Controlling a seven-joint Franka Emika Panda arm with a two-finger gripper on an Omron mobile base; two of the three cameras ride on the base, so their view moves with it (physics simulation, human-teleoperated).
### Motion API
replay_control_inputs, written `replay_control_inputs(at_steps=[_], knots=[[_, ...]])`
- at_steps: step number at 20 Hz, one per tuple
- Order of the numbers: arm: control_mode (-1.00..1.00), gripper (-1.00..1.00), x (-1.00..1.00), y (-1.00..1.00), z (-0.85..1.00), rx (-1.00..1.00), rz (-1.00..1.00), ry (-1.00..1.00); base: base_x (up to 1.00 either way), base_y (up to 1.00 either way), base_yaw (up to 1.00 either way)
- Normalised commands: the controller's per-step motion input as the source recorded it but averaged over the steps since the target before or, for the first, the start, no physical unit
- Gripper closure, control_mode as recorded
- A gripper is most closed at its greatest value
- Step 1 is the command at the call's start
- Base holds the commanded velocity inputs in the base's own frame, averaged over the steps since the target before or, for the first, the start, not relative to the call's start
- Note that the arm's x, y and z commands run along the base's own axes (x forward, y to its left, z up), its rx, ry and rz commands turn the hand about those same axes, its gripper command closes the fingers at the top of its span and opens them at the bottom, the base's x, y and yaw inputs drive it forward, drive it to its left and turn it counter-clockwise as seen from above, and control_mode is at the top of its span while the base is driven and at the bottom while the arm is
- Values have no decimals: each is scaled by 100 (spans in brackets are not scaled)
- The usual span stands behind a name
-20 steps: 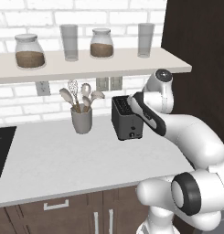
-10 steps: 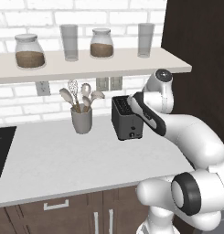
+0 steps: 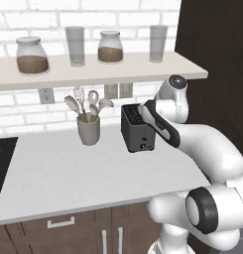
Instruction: Start the toaster. Once the lever pops up, take the bread to the plate on the dining counter.
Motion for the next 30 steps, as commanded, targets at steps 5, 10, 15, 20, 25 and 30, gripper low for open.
replay_control_inputs(at_steps=[5, 10, 15, 20, 25, 30], knots=[[-100, -100, 0, 0, 0, 0, 0, 0, 0, 0, 0], [-100, -100, 0, 0, 0, 0, 0, 0, 0, 0, 0], [-100, -100, 0, 0, 0, 0, 0, 0, 0, 0, 0], [-100, -100, 0, 0, 0, 0, 0, 0, 0, 0, 0], [-100, -100, 0, 0, 0, 0, 0, 0, 0, 0, 0], [-100, -100, 0, 0, 0, 0, 0, 0, 0, 0, 0]])
